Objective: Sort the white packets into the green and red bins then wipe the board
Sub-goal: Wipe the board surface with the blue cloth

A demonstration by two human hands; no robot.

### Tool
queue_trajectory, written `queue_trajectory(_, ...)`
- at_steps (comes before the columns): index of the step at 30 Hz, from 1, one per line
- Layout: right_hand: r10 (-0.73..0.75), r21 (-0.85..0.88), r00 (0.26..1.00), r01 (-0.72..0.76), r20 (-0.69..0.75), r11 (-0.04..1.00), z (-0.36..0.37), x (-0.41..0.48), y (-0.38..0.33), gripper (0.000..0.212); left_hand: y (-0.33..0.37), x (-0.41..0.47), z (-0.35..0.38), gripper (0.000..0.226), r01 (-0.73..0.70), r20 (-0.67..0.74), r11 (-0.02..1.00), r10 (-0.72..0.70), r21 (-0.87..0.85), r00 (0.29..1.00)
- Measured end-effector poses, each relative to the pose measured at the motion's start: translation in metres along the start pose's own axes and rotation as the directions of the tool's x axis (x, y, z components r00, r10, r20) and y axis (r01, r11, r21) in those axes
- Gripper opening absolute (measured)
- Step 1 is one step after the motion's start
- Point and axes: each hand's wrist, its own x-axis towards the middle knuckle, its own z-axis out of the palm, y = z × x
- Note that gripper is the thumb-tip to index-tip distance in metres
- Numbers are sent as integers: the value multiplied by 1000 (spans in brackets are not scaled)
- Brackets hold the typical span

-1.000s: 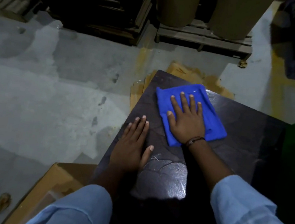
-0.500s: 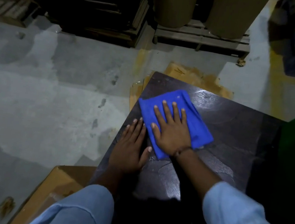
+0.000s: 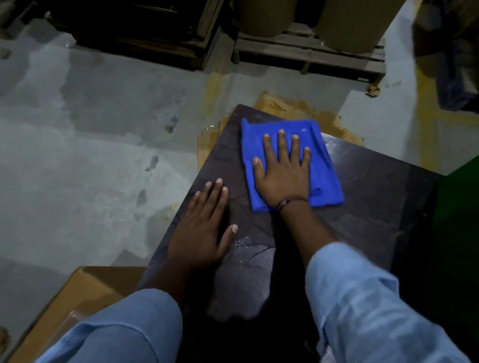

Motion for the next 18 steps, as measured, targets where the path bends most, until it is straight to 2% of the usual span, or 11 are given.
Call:
queue_trajectory(5, -1, -30, 998, 0, -56, 1000, 1, -115, 26, 66, 1, 0, -3, 75, -3, 1, 1000, 3, -7, 1000)
queue_trajectory(9, 120, -86, 991, -125, -57, 988, -4, -173, 69, 66, 6, -1, -8, 74, 1, 31, 1000, -1, 9, 1000)
queue_trajectory(14, 260, -73, 964, -264, -55, 962, -11, -162, 103, 66, 19, 10, -9, 78, -13, 82, 998, 8, 55, 997)
queue_trajectory(18, 374, -26, 926, -375, -48, 927, -18, -115, 119, 70, 74, 55, 4, 84, -112, 129, 994, 110, 6, 985)
